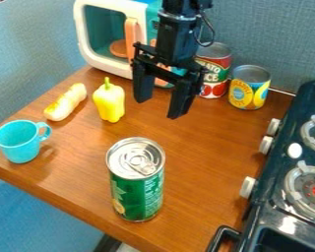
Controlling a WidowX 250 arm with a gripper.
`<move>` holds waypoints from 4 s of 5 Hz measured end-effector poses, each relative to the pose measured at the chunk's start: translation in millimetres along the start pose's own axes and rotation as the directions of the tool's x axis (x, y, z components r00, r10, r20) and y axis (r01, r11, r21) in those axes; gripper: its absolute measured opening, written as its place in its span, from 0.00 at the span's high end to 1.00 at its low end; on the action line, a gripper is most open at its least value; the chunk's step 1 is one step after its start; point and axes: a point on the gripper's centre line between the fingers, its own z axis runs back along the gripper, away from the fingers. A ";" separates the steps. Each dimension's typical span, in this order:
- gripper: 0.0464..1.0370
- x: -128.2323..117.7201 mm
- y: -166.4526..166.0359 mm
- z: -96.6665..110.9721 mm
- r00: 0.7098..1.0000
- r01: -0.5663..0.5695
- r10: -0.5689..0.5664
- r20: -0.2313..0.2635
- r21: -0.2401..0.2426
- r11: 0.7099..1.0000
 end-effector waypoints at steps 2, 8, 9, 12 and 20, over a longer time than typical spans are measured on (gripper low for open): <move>0.04 -4.2 2.5 -12.3 0.997 -0.038 0.039 -0.064 0.019 0.999; 0.04 -95.2 -48.9 -20.2 0.982 0.017 -0.030 -0.185 -0.072 0.997; 0.04 -90.7 -50.7 -38.6 0.967 0.030 -0.049 -0.251 -0.077 0.997; 0.04 -102.3 -35.1 -71.2 0.909 -0.098 0.040 -0.415 -0.120 0.988; 0.04 49.7 5.8 -24.1 0.972 -0.073 0.065 0.225 0.027 0.997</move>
